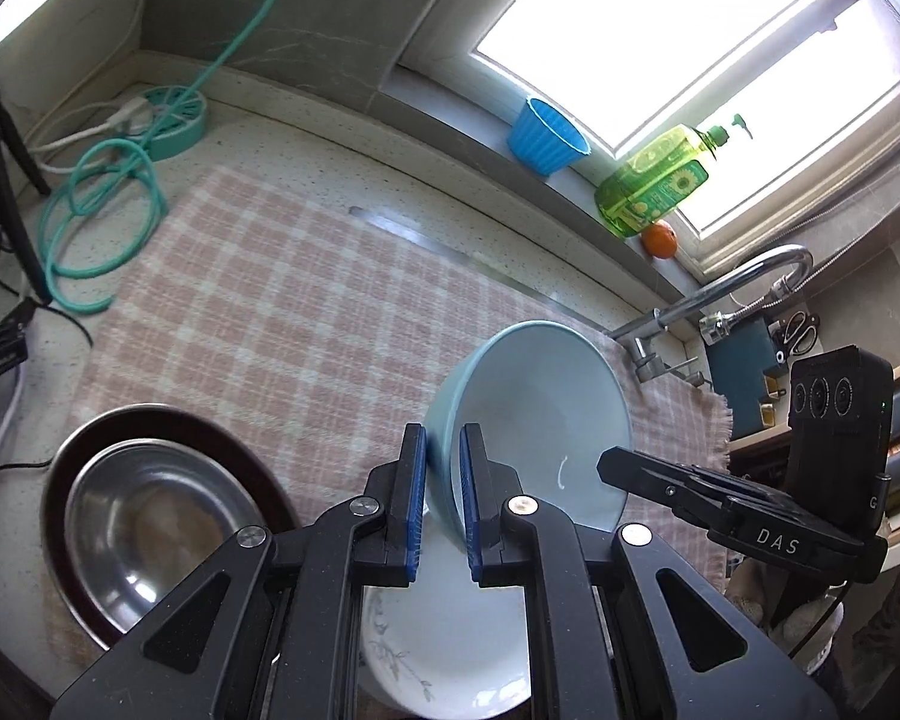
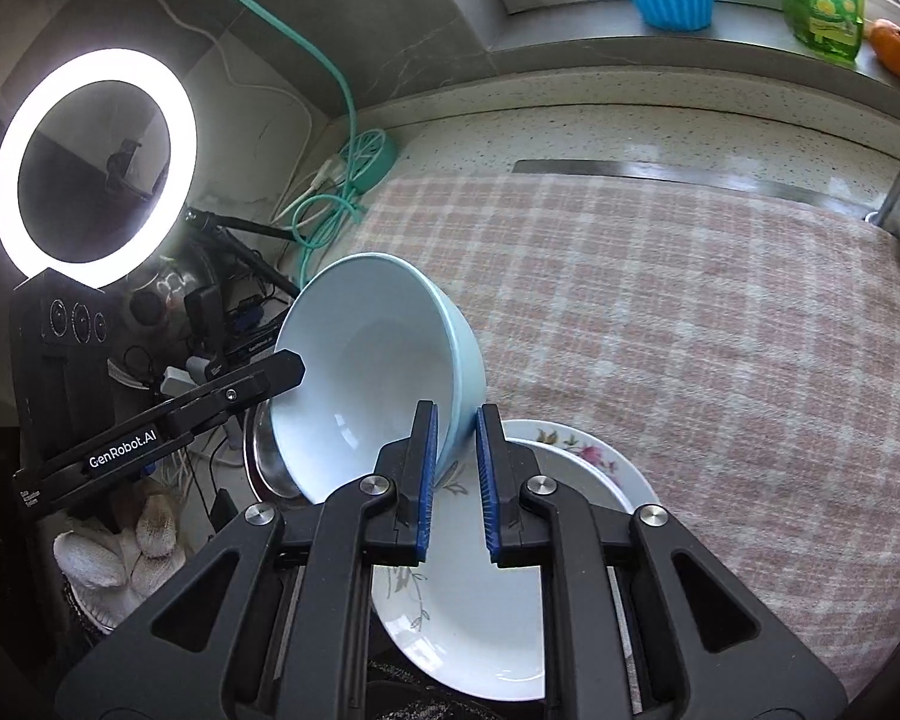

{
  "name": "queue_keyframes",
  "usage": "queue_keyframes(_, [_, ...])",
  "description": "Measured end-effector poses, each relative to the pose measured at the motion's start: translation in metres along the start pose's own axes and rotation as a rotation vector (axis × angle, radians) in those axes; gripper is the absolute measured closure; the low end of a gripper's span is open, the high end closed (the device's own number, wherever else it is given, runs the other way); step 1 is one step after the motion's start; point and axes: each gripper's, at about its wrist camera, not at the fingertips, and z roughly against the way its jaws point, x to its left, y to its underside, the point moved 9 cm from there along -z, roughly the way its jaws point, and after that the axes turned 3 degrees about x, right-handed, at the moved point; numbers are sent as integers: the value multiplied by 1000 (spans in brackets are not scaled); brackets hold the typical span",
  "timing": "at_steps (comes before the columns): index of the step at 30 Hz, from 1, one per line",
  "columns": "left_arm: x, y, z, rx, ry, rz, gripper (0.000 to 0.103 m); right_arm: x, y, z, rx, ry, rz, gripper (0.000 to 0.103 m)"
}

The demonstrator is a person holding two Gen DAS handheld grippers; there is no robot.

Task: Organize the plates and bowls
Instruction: 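Lift the white ceramic bowl and carry it over the nested steel bowls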

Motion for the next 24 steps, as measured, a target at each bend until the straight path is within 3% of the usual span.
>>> queue_keyframes(11, [64,12,41,-51,-49,92,94,65,5,-43,76,-37,102,89])
queue_keyframes(24, [120,31,58,-56,-87,172,94,100,21,-96,171,-29,162,89])
